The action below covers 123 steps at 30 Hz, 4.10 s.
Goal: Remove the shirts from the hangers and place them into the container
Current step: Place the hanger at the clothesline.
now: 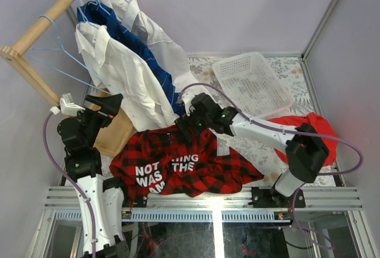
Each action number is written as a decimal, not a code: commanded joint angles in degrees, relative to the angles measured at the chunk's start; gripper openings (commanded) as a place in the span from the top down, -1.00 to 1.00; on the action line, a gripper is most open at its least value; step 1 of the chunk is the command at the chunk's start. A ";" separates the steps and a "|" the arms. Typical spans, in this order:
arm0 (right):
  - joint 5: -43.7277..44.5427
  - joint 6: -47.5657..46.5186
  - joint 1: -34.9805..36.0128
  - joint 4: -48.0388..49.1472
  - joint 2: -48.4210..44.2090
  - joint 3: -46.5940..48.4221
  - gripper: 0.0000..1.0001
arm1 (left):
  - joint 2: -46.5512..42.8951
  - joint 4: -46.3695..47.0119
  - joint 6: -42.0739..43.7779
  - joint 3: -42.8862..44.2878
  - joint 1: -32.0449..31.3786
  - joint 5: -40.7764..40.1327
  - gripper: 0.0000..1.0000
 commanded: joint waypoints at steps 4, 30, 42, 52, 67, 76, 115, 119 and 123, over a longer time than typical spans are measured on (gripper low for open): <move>-8.70 -2.68 0.38 3.23 5.30 1.50 -0.99 | 5.51 -13.14 15.77 2.22 -0.92 11.36 -1.00; -33.58 1.45 4.65 7.29 -0.68 -9.92 -0.72 | 9.48 -16.97 19.96 10.48 -0.96 8.42 -1.00; -28.56 2.36 7.71 5.24 0.35 -8.70 -0.81 | 7.62 -21.28 25.71 11.88 -0.91 0.18 -1.00; -26.76 3.36 8.26 5.45 0.40 -7.83 -0.82 | 13.55 -19.23 35.48 17.21 -0.97 -3.29 -1.00; -25.65 4.39 8.32 5.28 1.65 -5.84 -0.84 | 19.56 -20.63 36.79 16.55 -15.20 -17.48 -1.00; -24.79 4.53 8.41 5.15 2.30 -5.60 -0.85 | 10.86 -20.36 26.05 12.35 -20.29 -31.10 -1.00; -21.32 3.41 8.50 5.11 1.25 -7.58 -0.88 | 2.02 7.31 9.71 8.40 -20.83 -20.40 -1.00; -21.00 3.30 8.50 5.15 0.98 -8.03 -0.88 | 2.07 7.13 7.08 9.13 -20.78 -17.84 -1.00; -20.87 3.46 8.53 5.32 0.79 -8.23 -0.89 | 2.20 0.24 7.39 11.95 -20.85 -16.34 -1.00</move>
